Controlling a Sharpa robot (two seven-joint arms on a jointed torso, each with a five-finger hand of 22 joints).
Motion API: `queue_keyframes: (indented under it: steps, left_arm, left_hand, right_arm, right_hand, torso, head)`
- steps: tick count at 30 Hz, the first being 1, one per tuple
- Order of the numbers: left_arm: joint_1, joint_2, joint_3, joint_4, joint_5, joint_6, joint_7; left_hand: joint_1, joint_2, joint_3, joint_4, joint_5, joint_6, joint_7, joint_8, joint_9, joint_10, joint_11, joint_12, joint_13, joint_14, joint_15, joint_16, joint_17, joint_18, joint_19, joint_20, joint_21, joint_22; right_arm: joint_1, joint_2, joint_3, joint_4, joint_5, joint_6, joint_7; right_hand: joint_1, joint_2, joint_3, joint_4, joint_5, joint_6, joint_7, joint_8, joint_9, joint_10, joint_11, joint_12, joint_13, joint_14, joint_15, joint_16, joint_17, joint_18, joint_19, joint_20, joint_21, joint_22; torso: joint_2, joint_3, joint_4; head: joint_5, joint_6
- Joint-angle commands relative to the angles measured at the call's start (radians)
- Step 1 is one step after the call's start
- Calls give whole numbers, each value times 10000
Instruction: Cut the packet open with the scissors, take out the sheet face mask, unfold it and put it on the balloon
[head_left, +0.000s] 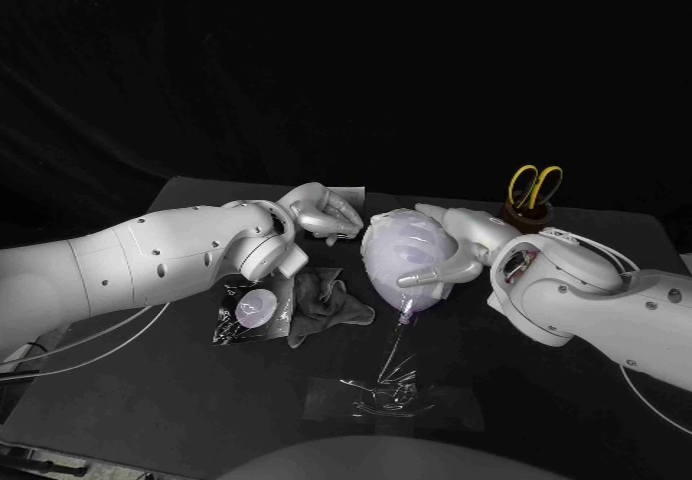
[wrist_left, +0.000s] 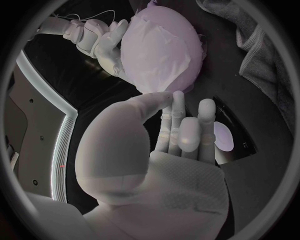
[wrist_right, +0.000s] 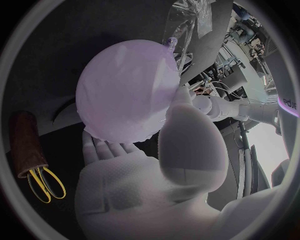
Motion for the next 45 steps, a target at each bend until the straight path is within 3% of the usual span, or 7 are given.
queue_keyframes:
  steps: [1,5,7,10,11,26,45]
  left_arm:
    - [2,1,11,43,-205,-205,-378]
    - [-1,1,11,73,-117,-155,-236]
    - [-2,8,11,88,-90,-80,-138]
    - [-3,19,11,101,-55,61,-7]
    - [-4,22,11,102,-48,103,17]
    - [-7,76,8,80,37,726,42]
    - [-9,128,7,62,59,1144,37]
  left_hand:
    - [-106,22,49,-43,64,24,-1,40,1339,-67,14,51,34,59,1,33,-111,95,-3,-3,-17,-48]
    - [-475,326,-509,386,-603,-854,311,-384,1332,-1021,290,-506,-159,-623,331,-292,-1373,54,-446,165,-472,-377]
    - [-741,184,-1222,702,-1434,-1462,557,-898,1020,-1500,637,-891,-401,-1246,613,-526,-2318,14,-653,414,-922,-634]
    - [-865,-5,-1630,887,-1859,-1945,807,-1331,720,-1891,803,-1201,-612,-1746,826,-719,-3014,16,-728,579,-1212,-814]
    - [-787,-156,-2052,968,-2612,-1993,842,-1525,505,-1893,914,-1277,-740,-1958,855,-750,-3277,67,-708,715,-1433,-969]
    - [-263,-41,-3709,1515,-2672,-1841,863,-1992,-240,-1982,989,-1552,-1288,-2712,939,-822,-4257,124,-538,880,-2007,-1374]
    - [296,359,-3885,1678,-2670,-1350,671,-1952,-478,-1585,842,-1503,-1494,-2705,825,-738,-4298,129,-481,837,-2129,-1444]
  right_arm:
    - [-33,7,-24,16,-89,195,16]
    - [-33,14,-24,12,-89,198,19]
    - [-33,18,-24,8,-89,199,21]
    - [-34,25,-24,5,-89,200,23]
    - [-34,26,-24,4,-89,200,24]
    - [-36,33,-25,5,-89,198,26]
    - [-36,48,-25,-3,-89,198,21]
  right_hand:
    - [125,-13,73,-3,-50,23,1605,55,12,38,0,68,13,28,15,-5,7,-40,76,16,58,-1]
    - [125,-13,73,-3,-50,23,1605,55,12,38,0,68,13,28,15,-5,7,-40,76,16,58,-1]
    - [125,-13,73,-3,-50,23,1605,55,12,38,0,68,13,28,15,-5,7,-40,76,16,58,-1]
    - [125,-13,73,-3,-50,23,1605,55,12,38,0,68,13,28,15,-5,7,-40,76,16,58,-1]
    - [125,-13,73,-3,-50,23,1605,55,12,38,0,68,13,28,15,-5,7,-40,76,16,58,-1]
    - [135,-4,78,-4,-59,17,1606,52,9,37,1,68,13,29,15,-7,8,-40,74,16,57,-5]
    - [135,-4,78,-4,-59,17,1606,52,9,37,1,68,13,29,15,-7,8,-40,74,16,57,-5]
  torso:
    - [4,6,-7]
    - [2,5,-2]
    - [2,5,-6]
    - [0,5,-8]
    - [-3,6,-7]
    - [4,2,-7]
    - [-1,3,-6]
  head:
    - [3,2]
    - [-6,6]
    - [-6,7]
    - [-5,10]
    - [-3,10]
    - [-11,9]
    - [-22,-5]
